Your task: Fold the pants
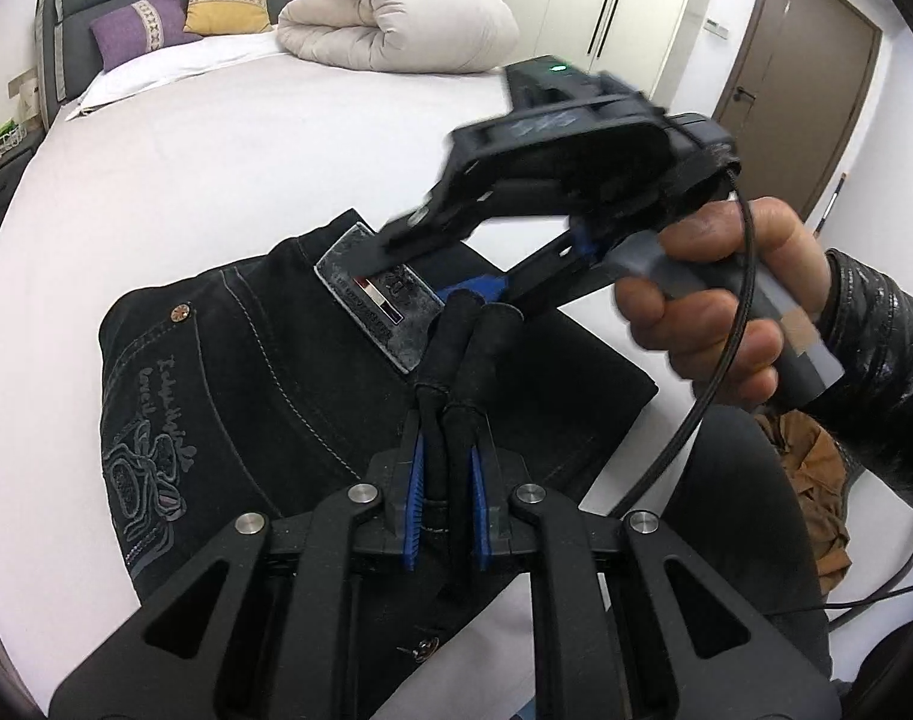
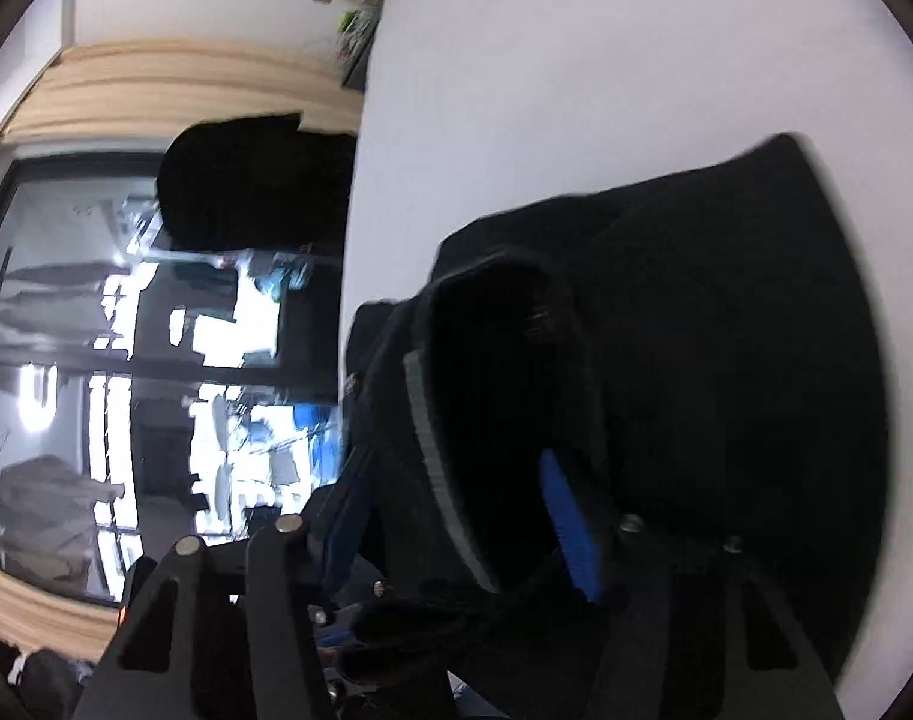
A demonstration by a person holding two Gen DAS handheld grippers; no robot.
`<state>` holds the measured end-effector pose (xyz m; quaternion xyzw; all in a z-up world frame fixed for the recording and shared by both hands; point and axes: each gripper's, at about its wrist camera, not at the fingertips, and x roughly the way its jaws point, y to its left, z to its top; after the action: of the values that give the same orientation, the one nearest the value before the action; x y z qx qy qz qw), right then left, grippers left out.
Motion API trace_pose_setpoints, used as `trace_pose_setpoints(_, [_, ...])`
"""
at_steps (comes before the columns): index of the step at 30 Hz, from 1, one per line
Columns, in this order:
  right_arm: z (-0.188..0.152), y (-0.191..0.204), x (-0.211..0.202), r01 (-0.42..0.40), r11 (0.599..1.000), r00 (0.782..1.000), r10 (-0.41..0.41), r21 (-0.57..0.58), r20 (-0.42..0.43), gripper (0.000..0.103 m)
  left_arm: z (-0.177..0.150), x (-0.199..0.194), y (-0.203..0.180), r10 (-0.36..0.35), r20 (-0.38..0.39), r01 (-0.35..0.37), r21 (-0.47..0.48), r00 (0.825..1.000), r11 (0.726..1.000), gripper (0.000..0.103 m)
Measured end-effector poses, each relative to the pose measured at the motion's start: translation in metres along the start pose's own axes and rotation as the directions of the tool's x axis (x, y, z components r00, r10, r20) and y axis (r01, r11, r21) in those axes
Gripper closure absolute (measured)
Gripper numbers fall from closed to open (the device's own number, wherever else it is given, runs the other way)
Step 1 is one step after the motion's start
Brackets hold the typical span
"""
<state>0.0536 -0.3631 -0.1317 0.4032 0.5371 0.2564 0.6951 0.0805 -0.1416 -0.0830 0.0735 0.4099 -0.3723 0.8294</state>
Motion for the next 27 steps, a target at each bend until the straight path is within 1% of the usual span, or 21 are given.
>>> trace_pose_setpoints(1, [0.0,-0.001,-0.006,-0.007,1.0,1.0,0.007,0.002,0.021,0.041,-0.004,-0.004,0.004,-0.001,0.002,0.001,-0.001,1.0,1.0,0.091])
trace_pose_setpoints(2, [-0.002,-0.001,-0.014,-0.006,1.0,0.999,0.005,0.003,0.048,0.036,-0.006,-0.004,0.004,-0.001,0.005,0.001,-0.002,1.0,1.0,0.091])
trace_pose_setpoints(3, [-0.002,-0.001,-0.018,-0.002,1.0,0.998,0.001,0.009,0.066,0.034,-0.016,-0.009,0.009,-0.003,0.007,0.003,-0.001,1.0,1.0,0.091])
trace_pose_setpoints(4, [-0.003,-0.004,-0.023,0.003,1.0,0.997,-0.005,0.02,0.078,0.03,-0.019,-0.009,0.01,-0.004,0.009,0.004,0.0,1.0,1.0,0.091])
trace_pose_setpoints(5, [-0.004,-0.008,-0.025,0.019,0.999,0.996,-0.021,0.035,0.081,0.03,-0.024,-0.009,0.014,-0.003,0.013,0.003,0.0,1.0,1.0,0.091])
trace_pose_setpoints(7, [-0.004,-0.011,-0.02,0.025,0.998,0.998,-0.028,0.05,0.063,0.03,-0.028,-0.012,0.016,-0.003,0.014,0.003,0.0,1.0,1.0,0.091])
trace_pose_setpoints(8, [-0.006,-0.011,-0.014,0.027,0.998,0.999,-0.029,0.051,0.038,0.03,-0.029,-0.016,0.018,-0.002,0.014,0.002,0.003,1.0,1.0,0.091])
trace_pose_setpoints(11, [-0.005,0.0,0.008,0.023,1.0,1.0,-0.023,0.016,-0.013,0.03,-0.029,-0.018,0.017,0.005,0.008,-0.005,0.023,1.0,1.0,0.091])
trace_pose_setpoints(12, [-0.005,0.004,0.015,0.034,0.999,0.999,-0.034,-0.002,-0.017,0.03,-0.029,-0.018,0.017,0.005,0.005,-0.005,0.029,1.0,1.0,0.091])
trace_pose_setpoints(13, [-0.004,0.005,0.017,0.05,0.999,0.999,-0.05,-0.015,-0.018,0.037,-0.03,-0.017,0.016,0.006,0.003,-0.006,0.032,1.0,0.999,0.091])
trace_pose_setpoints(14, [-0.003,0.007,0.019,0.074,0.997,0.997,-0.075,-0.031,-0.023,0.057,-0.03,-0.017,0.017,0.006,0.002,-0.006,0.033,1.0,0.999,0.091])
trace_pose_setpoints(15, [-0.002,0.005,0.02,0.1,0.994,0.995,-0.101,-0.034,-0.025,0.066,-0.03,-0.017,0.017,0.006,0.0,-0.006,0.031,1.0,0.999,0.091])
trace_pose_setpoints(16, [-0.001,0.003,0.019,0.106,0.994,0.994,-0.106,-0.033,-0.023,0.075,-0.029,-0.016,0.018,0.003,-0.002,-0.002,0.03,1.0,1.0,0.091])
trace_pose_setpoints(17, [0.0,0.002,0.016,0.105,0.994,0.994,-0.106,-0.04,-0.016,0.081,-0.028,-0.015,0.018,-0.001,-0.002,0.001,0.03,1.0,1.0,0.091])
trace_pose_setpoints(20, [0.002,0.005,0.008,0.139,0.987,0.99,-0.138,-0.076,0.012,0.087,-0.022,-0.011,0.014,-0.016,-0.009,0.016,0.043,1.0,0.999,0.091])
trace_pose_setpoints(22, [0.004,0.006,0.001,0.164,0.982,0.986,-0.161,-0.099,0.032,0.088,-0.013,-0.004,0.009,-0.032,-0.013,0.032,0.048,0.999,0.998,0.091])
trace_pose_setpoints(27, [0.016,-0.004,-0.024,0.196,0.974,0.979,-0.189,-0.111,0.073,0.089,0.006,0.016,-0.002,-0.064,-0.017,0.065,0.061,0.998,0.996,0.091])
